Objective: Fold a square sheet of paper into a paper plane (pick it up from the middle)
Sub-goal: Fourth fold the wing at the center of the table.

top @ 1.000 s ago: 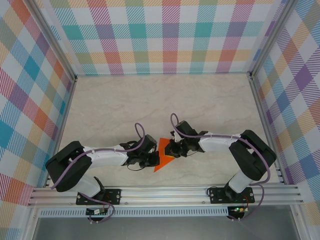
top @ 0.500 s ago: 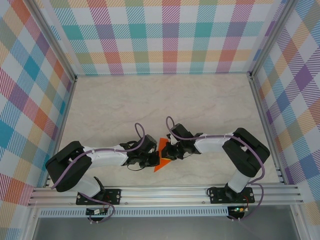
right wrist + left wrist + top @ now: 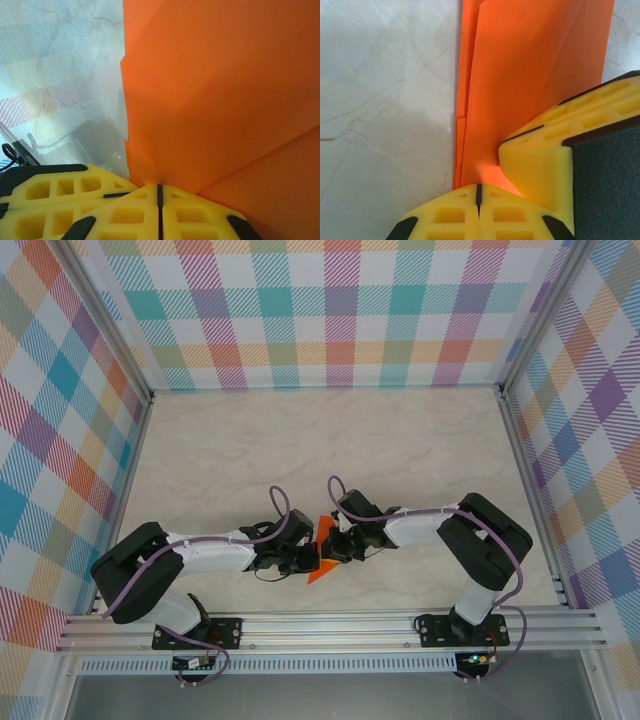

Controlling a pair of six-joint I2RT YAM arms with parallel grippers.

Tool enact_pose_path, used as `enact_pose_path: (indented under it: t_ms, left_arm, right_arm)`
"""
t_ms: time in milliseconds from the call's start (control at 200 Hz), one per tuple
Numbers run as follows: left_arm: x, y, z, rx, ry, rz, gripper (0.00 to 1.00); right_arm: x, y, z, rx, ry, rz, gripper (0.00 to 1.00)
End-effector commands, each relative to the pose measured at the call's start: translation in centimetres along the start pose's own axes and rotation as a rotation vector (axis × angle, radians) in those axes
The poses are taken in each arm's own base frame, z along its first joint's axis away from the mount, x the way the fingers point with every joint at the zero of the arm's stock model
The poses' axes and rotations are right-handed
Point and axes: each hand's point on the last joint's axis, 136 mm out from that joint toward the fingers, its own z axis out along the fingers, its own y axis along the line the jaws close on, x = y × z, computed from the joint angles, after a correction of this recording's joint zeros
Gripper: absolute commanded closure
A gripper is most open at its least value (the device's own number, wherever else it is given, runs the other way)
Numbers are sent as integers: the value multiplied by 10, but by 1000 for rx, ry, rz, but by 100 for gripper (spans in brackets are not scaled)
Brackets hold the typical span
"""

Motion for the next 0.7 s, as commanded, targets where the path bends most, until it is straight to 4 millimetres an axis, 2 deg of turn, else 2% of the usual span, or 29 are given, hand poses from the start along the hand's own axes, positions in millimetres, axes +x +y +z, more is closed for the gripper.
enact_pose_path:
  t_ms: [0, 150, 345, 500, 695]
  left_arm:
    - [58, 103, 6, -368, 158, -42, 97]
    - [59, 106, 5, -374, 159, -42, 96]
    - [63, 108, 5, -376, 172, -42, 97]
    - [63, 108, 5, -375, 171, -39, 97]
    - [62, 108, 4, -376, 167, -39, 97]
  right_arm:
    - [-4, -25, 4, 126, -31, 23, 92]
    - [-14, -13, -7, 126, -78, -3, 91]
    - [-31, -8, -8, 115, -104, -18, 91]
    - [-45, -14, -11, 94, -126, 11, 90]
    - [-63, -36, -19, 94, -158, 49, 91]
